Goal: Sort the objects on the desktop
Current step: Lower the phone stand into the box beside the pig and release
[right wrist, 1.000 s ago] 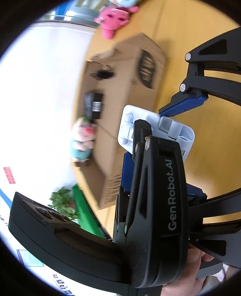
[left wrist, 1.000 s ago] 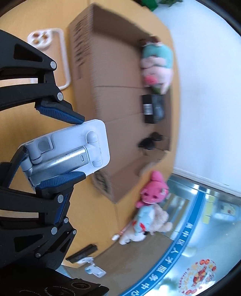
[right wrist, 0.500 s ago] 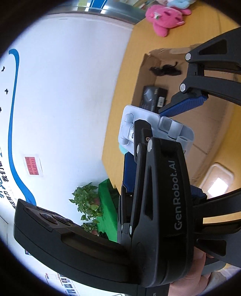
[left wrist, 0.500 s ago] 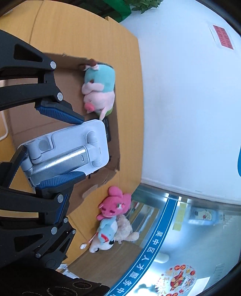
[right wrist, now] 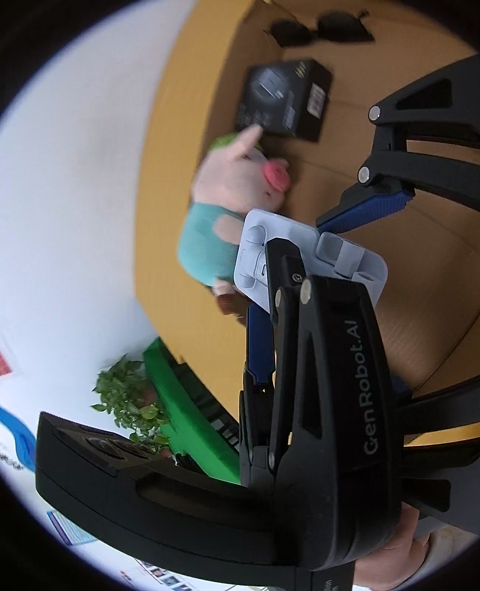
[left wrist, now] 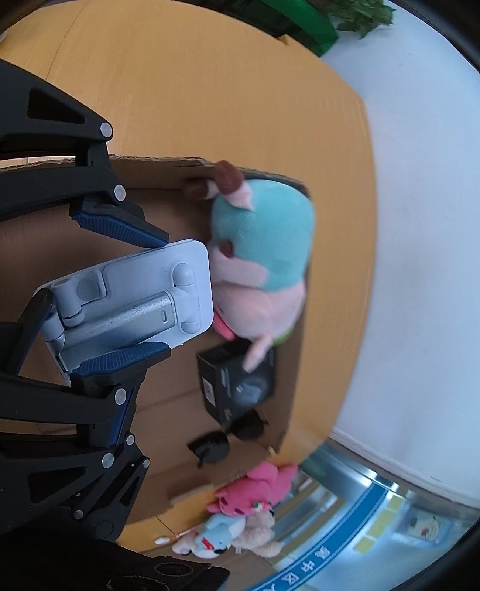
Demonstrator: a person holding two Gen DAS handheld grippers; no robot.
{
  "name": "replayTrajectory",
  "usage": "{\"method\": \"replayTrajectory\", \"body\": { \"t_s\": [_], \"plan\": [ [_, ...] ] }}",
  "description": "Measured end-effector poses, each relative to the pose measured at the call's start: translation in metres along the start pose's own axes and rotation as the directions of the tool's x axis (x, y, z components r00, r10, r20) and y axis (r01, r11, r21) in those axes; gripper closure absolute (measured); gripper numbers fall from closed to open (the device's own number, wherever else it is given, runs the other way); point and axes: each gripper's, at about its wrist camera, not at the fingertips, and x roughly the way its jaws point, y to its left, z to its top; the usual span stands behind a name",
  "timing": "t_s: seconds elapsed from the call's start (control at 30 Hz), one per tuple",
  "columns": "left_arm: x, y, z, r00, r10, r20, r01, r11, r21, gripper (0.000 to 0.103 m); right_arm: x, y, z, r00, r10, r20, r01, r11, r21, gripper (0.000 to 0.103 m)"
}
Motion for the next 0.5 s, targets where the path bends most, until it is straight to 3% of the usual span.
{"method": "replayTrajectory", "body": {
  "t_s": [0.23, 0.37, 0.5],
  "plan": [
    [0.035, 0.019, -0.005, 0.992, 0.037, -0.12, -0.04, 0.999, -0.023, 0.053, 0.044, -0.009, -0.01, 0.983, 0.072, -0.168, -0.058, 0.994, 0.09, 0.036],
    [0.042, 0.017, -0.007, 0.98, 0.128, -0.155, -0.127, 0.992, 0.019, 0.054, 0.066, -0.011, -0.013, 0.96, 0.115, -0.254, -0.081, 0.987, 0.142, 0.037],
    [0.043, 0.021, -0.008, 0.975, 0.154, -0.16, -0.152, 0.988, 0.027, 0.055, 0.084, -0.008, -0.017, 0.931, 0.173, -0.32, -0.117, 0.975, 0.187, 0.037]
  ]
}}
